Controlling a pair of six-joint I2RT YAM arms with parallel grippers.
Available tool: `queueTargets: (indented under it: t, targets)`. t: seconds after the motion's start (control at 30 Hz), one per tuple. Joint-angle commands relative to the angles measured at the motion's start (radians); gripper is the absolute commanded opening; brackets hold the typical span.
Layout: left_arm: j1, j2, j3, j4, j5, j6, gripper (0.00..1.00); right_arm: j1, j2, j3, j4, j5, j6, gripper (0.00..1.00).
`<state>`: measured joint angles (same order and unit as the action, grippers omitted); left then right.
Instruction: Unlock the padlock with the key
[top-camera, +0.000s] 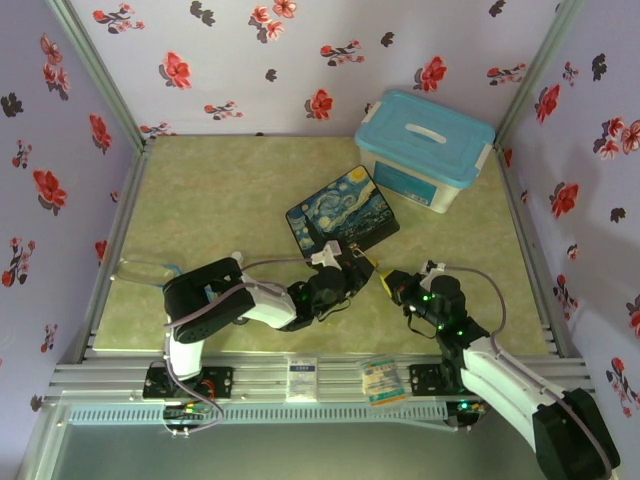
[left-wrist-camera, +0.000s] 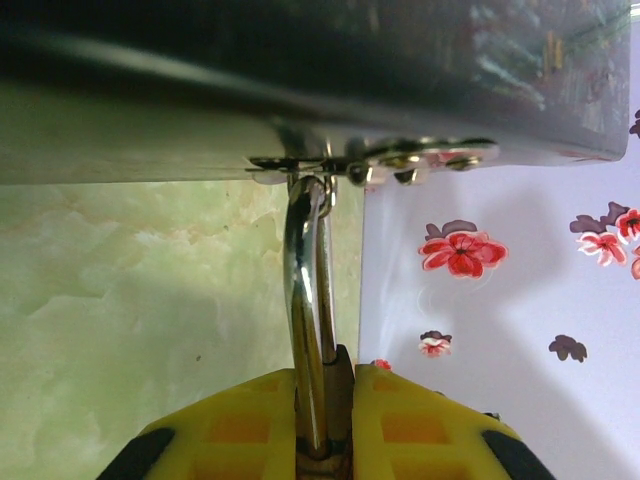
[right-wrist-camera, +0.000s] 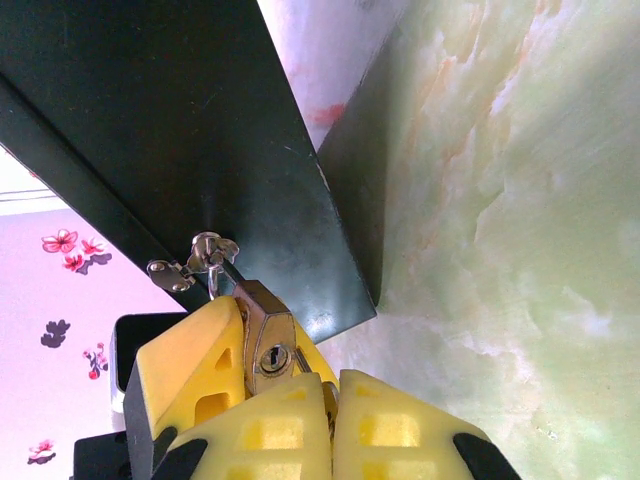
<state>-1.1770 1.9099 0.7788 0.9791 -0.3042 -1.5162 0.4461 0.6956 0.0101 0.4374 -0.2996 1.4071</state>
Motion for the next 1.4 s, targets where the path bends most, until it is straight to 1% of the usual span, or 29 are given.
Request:
queueTargets:
  t: [0.0, 0.2, 0.3, 0.6, 0.73, 0.8, 0.93, 1.07, 1.23, 1.37]
  targets:
    - [-0.015, 0.017, 0.019, 0.065, 0.007, -0.011, 0.00, 0.008, -0.020, -0.023, 0.051, 0.021, 0.002, 0.00]
    - [-0.016, 0.021, 0.022, 0.059, 0.007, -0.012, 0.00, 0.008, -0.045, -0.020, 0.025, 0.030, -0.002, 0.00]
    - [-0.016, 0.029, 0.026, 0.074, 0.012, -0.020, 0.00, 0.008, -0.029, -0.017, 0.033, 0.027, -0.009, 0.00]
    - [-0.022, 0.025, 0.051, 0.084, 0.041, -0.034, 0.00, 0.008, 0.097, 0.001, 0.214, 0.019, 0.016, 0.00]
    - [-0.029, 0.024, 0.056, 0.086, 0.042, -0.034, 0.00, 0.008, 0.118, 0.016, 0.220, 0.012, -0.001, 0.00]
    - [-0.032, 0.024, 0.060, 0.085, 0.046, -0.033, 0.00, 0.009, 0.123, 0.016, 0.215, 0.006, -0.019, 0.00]
    - [-0.033, 0.033, 0.069, 0.092, 0.053, -0.042, 0.00, 0.011, 0.120, 0.005, 0.293, -0.011, -0.068, 0.00]
    - [-0.033, 0.034, 0.076, 0.084, 0.055, -0.036, 0.00, 0.012, 0.090, 0.010, 0.325, -0.035, -0.109, 0.00]
    - [-0.032, 0.017, 0.079, 0.060, 0.053, -0.017, 0.00, 0.009, 0.069, 0.014, 0.287, -0.053, -0.157, 0.00]
    - [-0.031, 0.008, 0.074, 0.047, 0.057, -0.009, 0.00, 0.009, 0.066, 0.023, 0.264, -0.097, -0.225, 0.00]
